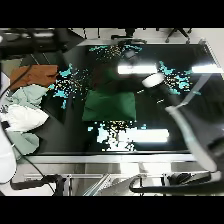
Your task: Fold the shirts.
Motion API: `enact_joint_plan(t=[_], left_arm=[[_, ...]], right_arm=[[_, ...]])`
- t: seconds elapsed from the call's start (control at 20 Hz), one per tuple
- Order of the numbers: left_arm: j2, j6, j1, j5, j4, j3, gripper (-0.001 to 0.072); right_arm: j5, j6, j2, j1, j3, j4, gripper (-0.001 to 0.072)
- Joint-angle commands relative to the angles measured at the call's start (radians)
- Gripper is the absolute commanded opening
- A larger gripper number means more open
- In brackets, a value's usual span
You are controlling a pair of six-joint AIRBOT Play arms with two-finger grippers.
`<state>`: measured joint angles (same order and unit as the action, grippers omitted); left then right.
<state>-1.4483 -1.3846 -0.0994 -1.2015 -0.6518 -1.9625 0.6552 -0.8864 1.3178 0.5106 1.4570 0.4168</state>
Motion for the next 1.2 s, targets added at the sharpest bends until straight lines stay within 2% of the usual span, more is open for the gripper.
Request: enact_joint_plan(t=[0.0,0.15,0.4,0.5,0.55,0.6,0.65,0.7,0.8,1.15], left_arm=[[0.092,0.026,0.052,-0.003,0.018,0.085,0.0013],[0.115,0.026,0.076,-0.004,0.024,0.131,0.0013],[0.117,0.026,0.09,-0.012,0.024,0.135,0.0013],[0.116,0.026,0.09,-0.01,0.024,0.135,0.0013],[0.116,0.026,0.09,-0.01,0.024,0.135,0.0013],[0.116,0.026,0.09,-0.009,0.024,0.135,0.0014],[0.116,0.026,0.09,-0.006,0.024,0.135,0.0013],[0.116,0.026,0.09,-0.001,0.023,0.135,0.0013],[0.116,0.026,0.09,-0.001,0.023,0.135,0.0013],[0.116,0.038,0.09,-0.023,0.015,0.135,0.0013]], right_arm=[[-0.433,0.053,0.17,0.271,0.004,-0.007,0.0479],[-0.351,0.053,0.154,0.233,0.003,0.023,0.0478],[-0.051,0.031,-0.002,-0.011,0.003,0.036,0.0479],[0.067,-0.062,-0.041,-0.149,0.003,0.091,0.0484],[0.134,-0.144,-0.049,-0.219,0.003,0.147,0.0514],[0.214,-0.245,-0.049,-0.295,0.003,0.217,0.0591],[0.295,-0.325,-0.039,-0.36,0.003,0.285,0.062],[0.364,-0.363,-0.021,-0.405,0.003,0.33,0.062],[0.472,-0.368,0.039,-0.446,0.0,0.36,0.062],[0.448,-0.352,0.239,-0.409,0.0,0.344,0.0619]])
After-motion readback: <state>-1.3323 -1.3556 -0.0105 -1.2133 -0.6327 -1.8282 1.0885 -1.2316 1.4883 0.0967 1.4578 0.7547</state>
